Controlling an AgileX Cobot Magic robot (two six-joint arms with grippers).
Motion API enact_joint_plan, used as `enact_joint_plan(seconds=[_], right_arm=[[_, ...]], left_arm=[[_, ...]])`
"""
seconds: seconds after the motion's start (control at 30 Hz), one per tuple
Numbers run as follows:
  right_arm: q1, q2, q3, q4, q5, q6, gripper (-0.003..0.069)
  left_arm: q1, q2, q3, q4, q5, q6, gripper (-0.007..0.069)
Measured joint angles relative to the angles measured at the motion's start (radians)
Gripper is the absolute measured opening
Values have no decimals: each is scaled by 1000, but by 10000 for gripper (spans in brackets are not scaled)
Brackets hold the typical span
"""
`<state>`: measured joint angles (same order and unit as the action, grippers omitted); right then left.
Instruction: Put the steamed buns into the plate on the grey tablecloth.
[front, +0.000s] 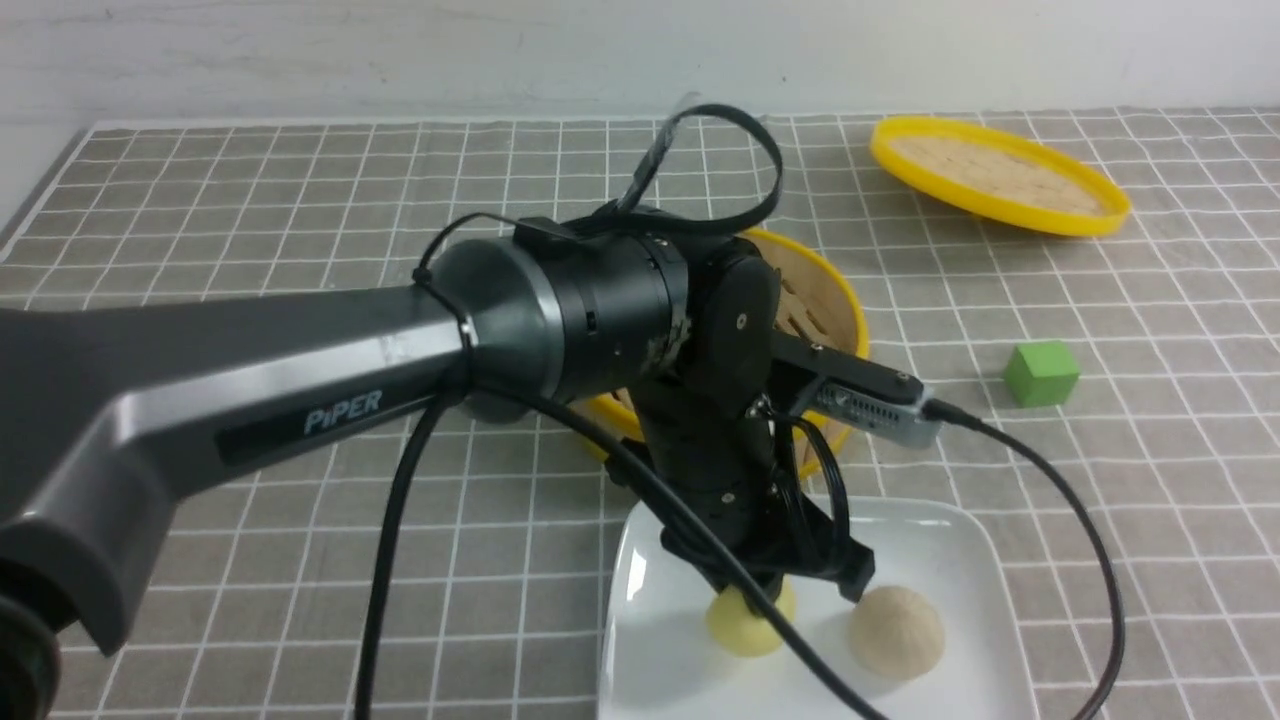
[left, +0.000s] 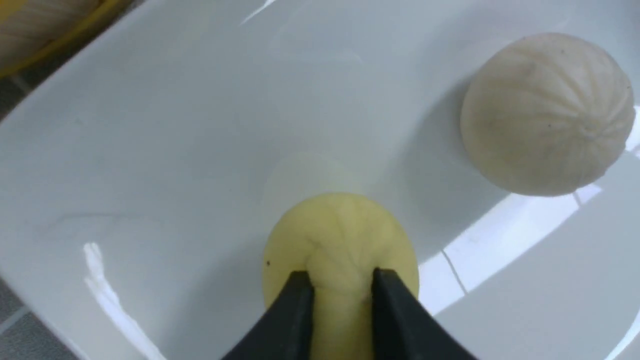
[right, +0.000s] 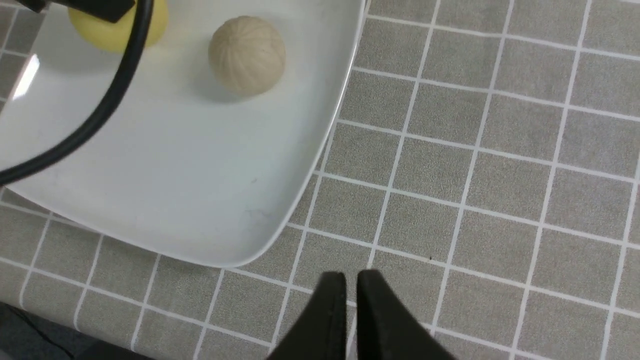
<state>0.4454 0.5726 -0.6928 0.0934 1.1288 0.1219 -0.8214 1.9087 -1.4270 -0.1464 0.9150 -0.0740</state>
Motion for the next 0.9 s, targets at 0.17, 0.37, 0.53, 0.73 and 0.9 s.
enact_joint_plan(seconds=[0.17,0.37,0.53,0.73,0.9], right_arm=[[0,-90,0,-27,90,26,46],[0,-257,0,-88,131,112,-15],[0,-428,51,-145,-28,126,-15],[0,-490,222,-178,-361,128,-10],[0,-490,344,-178,-569,129,-9]], left_arm=[[0,0,0,-5,-2,-2,295],[0,0,-19,-7,16,-3,328],[0,0,-160,-6,102,-18,333],[0,0,-340,50,217,-22,328],[0,0,-417,96,267,-23,267]])
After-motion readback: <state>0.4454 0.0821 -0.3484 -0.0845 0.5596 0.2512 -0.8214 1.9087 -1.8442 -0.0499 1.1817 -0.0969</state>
